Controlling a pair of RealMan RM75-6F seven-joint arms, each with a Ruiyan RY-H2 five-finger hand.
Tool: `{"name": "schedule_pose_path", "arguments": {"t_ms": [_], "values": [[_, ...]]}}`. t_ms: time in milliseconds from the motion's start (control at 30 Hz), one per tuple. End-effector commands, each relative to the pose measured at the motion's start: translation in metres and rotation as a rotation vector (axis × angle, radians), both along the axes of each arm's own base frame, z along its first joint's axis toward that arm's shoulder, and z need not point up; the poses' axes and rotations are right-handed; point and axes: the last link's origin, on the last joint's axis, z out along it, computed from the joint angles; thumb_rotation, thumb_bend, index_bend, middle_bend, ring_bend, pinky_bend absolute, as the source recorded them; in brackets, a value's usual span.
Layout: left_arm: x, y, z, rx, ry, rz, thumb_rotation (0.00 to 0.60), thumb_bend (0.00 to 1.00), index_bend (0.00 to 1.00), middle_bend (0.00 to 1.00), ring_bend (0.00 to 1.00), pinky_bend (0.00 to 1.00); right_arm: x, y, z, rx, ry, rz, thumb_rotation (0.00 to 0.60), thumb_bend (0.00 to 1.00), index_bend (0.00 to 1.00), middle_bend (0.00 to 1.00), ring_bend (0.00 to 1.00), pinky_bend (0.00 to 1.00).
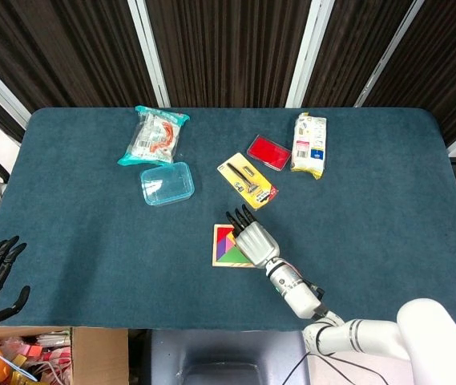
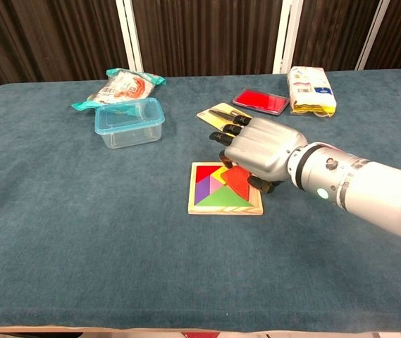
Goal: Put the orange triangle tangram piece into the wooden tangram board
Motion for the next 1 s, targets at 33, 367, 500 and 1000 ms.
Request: {"name": "schedule_pose_path", "arguments": {"t_ms": [33, 367, 500, 1000], "values": [[-0.001, -0.001, 0.0, 0.0, -0.001, -0.001, 0.6, 0.46, 0.0, 0.01, 0.02, 0.1, -0.001, 0.002, 0.002, -0.001, 0.004, 0.007, 0.6, 0.59, 0.44, 0.01, 0.0, 0.0], [0.001, 0.002, -0.001, 0.001, 0.0, -0.001, 0.6, 0.46, 0.0, 0.01, 0.02, 0.1, -0.007, 0.015, 0.005, 0.022, 0.021, 0.03, 0.6, 0.59, 0.44, 0.01, 0.0, 0.0], [0.001, 0.002, -0.001, 0.002, 0.0, -0.001, 0.6, 0.46, 0.0, 0.01, 0.02, 0.1, -0.008, 0.019, 0.005, 0.028, 0.027, 0.04, 0.6, 0.59, 0.44, 0.01, 0.0, 0.0], [0.0, 0.0, 0.002, 0.006, -0.009, -0.006, 0.6, 0.46, 0.0, 0.01, 0.02, 0.1, -0.047, 0.054, 0.094, -0.129, -0.314, -0.101, 0.6, 0.42, 0.14, 0.0, 0.0, 0.0]]}}
